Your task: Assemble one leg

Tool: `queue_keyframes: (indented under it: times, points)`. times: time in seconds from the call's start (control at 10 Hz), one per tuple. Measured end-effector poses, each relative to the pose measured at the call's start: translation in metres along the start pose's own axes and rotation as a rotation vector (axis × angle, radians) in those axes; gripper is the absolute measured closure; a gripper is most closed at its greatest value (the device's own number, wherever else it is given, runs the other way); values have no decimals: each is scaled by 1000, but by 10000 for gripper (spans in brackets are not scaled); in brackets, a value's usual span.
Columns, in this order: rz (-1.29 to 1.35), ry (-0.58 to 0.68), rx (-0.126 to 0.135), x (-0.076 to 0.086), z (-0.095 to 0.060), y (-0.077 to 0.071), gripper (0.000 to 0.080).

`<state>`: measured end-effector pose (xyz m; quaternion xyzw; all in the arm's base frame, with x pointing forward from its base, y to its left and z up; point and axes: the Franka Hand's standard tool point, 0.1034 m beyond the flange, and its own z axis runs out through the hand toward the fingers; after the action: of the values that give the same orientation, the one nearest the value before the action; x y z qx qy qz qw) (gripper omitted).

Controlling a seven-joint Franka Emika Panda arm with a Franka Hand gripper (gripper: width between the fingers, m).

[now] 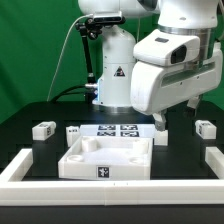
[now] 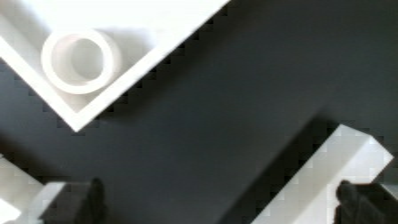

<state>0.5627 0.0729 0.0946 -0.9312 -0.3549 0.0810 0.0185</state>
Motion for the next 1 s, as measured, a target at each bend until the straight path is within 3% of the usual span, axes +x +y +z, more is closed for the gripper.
queue_keyframes:
  times: [0.5, 1.0]
  points:
    - [-17, -1, 2, -2, 3, 1, 150]
    - [-381, 99, -77, -59, 37, 24, 150]
